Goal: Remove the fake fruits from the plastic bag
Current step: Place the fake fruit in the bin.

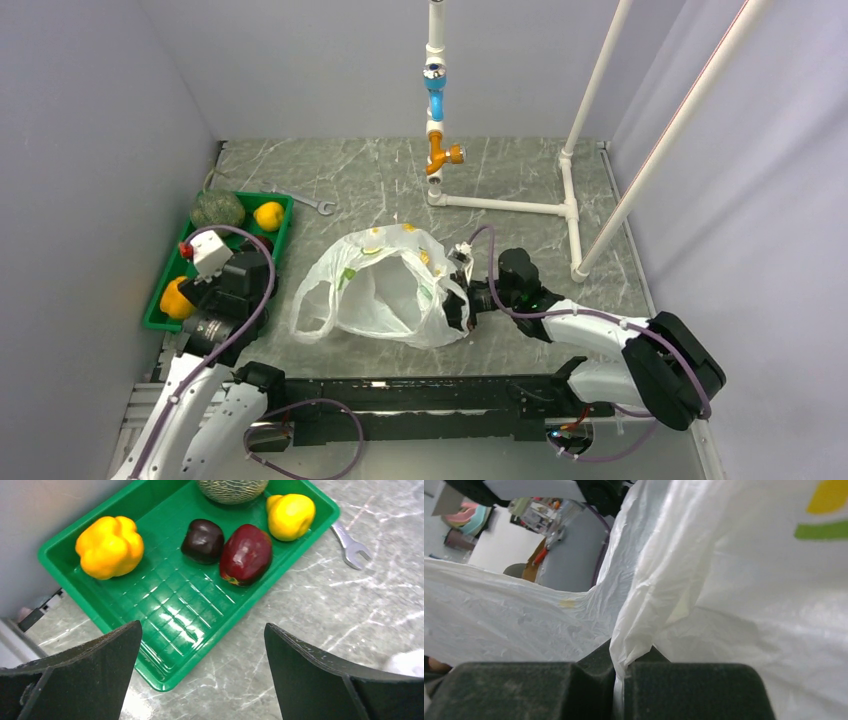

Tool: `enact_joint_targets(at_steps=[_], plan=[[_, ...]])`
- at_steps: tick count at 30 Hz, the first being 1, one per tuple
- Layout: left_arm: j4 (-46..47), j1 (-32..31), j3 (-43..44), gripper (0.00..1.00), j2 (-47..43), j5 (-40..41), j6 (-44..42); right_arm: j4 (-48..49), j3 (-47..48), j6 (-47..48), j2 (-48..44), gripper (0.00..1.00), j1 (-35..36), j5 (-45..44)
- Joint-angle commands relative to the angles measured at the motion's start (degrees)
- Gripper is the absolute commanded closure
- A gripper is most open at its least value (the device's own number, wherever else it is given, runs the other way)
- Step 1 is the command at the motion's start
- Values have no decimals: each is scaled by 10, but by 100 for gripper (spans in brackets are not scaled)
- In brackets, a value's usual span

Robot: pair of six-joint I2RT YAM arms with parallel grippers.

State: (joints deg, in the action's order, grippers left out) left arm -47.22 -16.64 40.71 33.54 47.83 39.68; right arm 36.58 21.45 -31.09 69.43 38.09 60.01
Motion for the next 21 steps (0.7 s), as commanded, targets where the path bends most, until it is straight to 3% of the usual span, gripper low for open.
enact_joint_targets(at_steps=[1, 5, 9, 12, 16, 17, 21], plan=[[52, -23, -9, 2, -25, -25, -34, -136, 23, 85, -14, 100, 1, -107], [70, -53, -21, 2, -38, -20, -43, -260, 29, 96, -41, 100, -9, -261], [83, -58, -25, 2, -30, -43, -52, -311, 0, 53, -93, 98, -23, -414], [94, -59, -24, 2, -20, -54, -62, -336, 0, 28, -110, 87, -28, -461], [89, -59, -15, 1, -14, -61, -62, -379, 18, 25, -122, 86, -34, -515], [91, -59, -14, 1, -17, -65, -67, -396, 26, 26, -127, 82, -36, -527], [109, -59, -8, 1, -43, -122, -105, -439, 48, 37, -159, 48, -40, -544]])
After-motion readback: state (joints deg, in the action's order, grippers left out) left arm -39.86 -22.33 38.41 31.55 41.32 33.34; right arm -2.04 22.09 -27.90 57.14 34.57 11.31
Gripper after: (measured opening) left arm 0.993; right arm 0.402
